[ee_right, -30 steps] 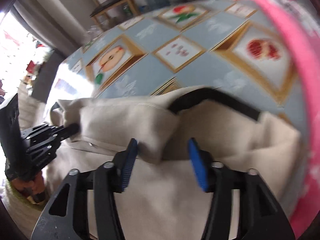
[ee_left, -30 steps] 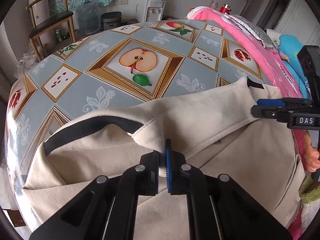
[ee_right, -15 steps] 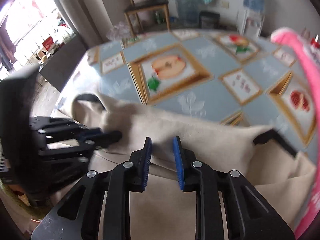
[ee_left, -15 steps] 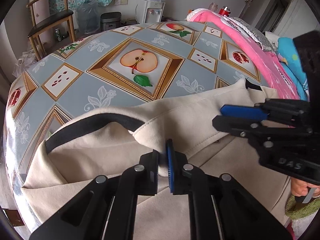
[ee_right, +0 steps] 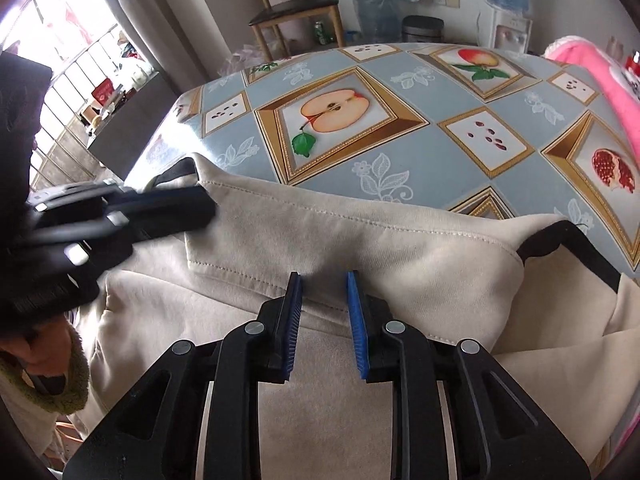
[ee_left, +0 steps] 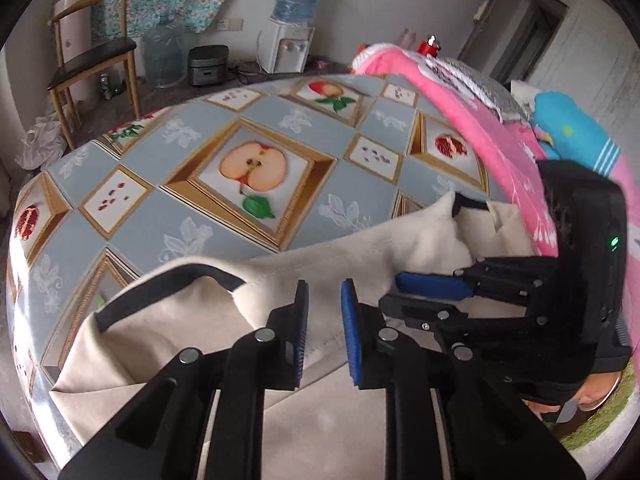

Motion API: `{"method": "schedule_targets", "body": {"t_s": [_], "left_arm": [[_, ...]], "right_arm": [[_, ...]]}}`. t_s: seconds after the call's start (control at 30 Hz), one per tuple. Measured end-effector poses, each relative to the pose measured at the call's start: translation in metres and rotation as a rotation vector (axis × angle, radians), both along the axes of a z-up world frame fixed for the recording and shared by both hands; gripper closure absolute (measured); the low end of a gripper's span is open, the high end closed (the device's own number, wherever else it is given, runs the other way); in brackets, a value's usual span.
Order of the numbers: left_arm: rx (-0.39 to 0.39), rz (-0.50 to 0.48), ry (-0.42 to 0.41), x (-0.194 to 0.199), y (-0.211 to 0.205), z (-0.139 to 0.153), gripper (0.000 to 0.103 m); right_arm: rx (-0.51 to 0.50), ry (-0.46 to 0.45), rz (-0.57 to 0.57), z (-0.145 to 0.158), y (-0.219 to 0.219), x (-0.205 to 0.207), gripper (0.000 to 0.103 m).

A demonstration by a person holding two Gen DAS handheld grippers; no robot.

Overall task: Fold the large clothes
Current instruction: 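Hold the collar edge with both tools and lay it over the folded hem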

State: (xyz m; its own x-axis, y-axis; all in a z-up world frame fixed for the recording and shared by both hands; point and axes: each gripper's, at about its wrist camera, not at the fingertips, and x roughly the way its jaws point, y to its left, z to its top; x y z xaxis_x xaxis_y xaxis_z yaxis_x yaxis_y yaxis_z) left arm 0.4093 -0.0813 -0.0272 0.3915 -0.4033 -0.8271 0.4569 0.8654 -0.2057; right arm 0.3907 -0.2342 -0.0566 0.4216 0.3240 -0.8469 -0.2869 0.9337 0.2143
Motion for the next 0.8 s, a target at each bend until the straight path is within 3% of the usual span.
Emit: {"method": "schedule_targets", "body": {"t_s": [0.07, 0.17, 0.27, 0.33, 0.57, 0.7, 0.8], "left_arm": [[0.072, 0.003, 0.018, 0.002, -0.008, -0.017, 0.086], [0.045, 0.017, 0.004, 0.000, -0.006, -0.025, 0.086], [0.028, 0.016, 0.006, -0.001, -0.002, -0.026, 0.086], [0.034, 0.021, -0.011, -0.002, -0.002, -0.027, 0.086], [0.035, 0.024, -0.029, -0.005, -0.002, -0.029, 0.086], [0.030, 0.022, -0.039, -0.006, -0.001, -0.029, 0.086], [0.018, 0.024, -0.040, -0.006, 0.000, -0.030, 0.086]], "right_arm": [[0.004, 0.005, 0.001, -0.001, -0.004, 0.001, 0.081], [0.015, 0.015, -0.026, 0.004, -0.017, 0.000, 0.081], [0.112, 0.008, -0.106, 0.018, -0.049, -0.006, 0.071], [0.134, -0.005, -0.151, 0.026, -0.068, -0.009, 0.070], [0.017, 0.078, -0.228, -0.002, -0.084, 0.008, 0.068], [-0.182, -0.023, -0.176, -0.004, -0.062, 0.014, 0.066], [-0.267, -0.058, -0.165, -0.005, -0.057, 0.017, 0.061]]}}
